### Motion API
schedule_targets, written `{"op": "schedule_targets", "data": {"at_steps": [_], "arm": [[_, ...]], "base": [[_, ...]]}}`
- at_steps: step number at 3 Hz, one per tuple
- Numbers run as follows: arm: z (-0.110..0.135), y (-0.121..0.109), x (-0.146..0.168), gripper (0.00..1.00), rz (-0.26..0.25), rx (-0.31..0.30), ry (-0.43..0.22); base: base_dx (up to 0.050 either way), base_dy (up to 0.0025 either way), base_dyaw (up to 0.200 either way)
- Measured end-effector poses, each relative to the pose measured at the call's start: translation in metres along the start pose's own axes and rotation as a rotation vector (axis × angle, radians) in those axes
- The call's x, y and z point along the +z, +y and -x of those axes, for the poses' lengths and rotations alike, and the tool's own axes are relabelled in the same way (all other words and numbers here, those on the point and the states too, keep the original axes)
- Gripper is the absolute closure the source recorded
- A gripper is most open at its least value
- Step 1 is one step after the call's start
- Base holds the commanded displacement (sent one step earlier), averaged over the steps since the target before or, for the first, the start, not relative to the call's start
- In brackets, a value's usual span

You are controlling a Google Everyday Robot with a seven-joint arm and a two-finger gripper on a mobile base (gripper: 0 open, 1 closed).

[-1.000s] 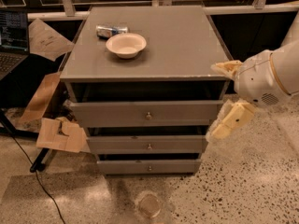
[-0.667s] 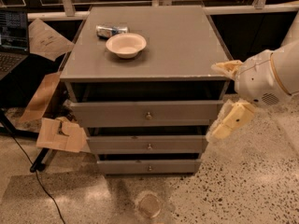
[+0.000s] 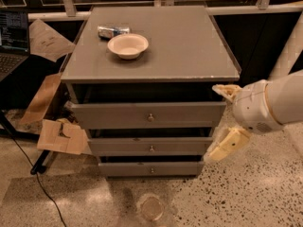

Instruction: Open bottom drawer

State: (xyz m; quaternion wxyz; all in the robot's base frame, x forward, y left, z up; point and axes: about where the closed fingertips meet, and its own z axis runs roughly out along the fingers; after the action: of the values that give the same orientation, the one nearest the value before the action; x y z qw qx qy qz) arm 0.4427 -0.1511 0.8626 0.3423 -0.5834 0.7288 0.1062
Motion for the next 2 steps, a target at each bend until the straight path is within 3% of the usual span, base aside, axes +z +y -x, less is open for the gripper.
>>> {"op": "schedule_targets", "data": {"at_steps": [2], "arm": [[-0.069, 0.009, 0.055, 0.0, -0.058, 0.042, 0.032]], "base": [[0.0, 0.0, 0.0]]}}
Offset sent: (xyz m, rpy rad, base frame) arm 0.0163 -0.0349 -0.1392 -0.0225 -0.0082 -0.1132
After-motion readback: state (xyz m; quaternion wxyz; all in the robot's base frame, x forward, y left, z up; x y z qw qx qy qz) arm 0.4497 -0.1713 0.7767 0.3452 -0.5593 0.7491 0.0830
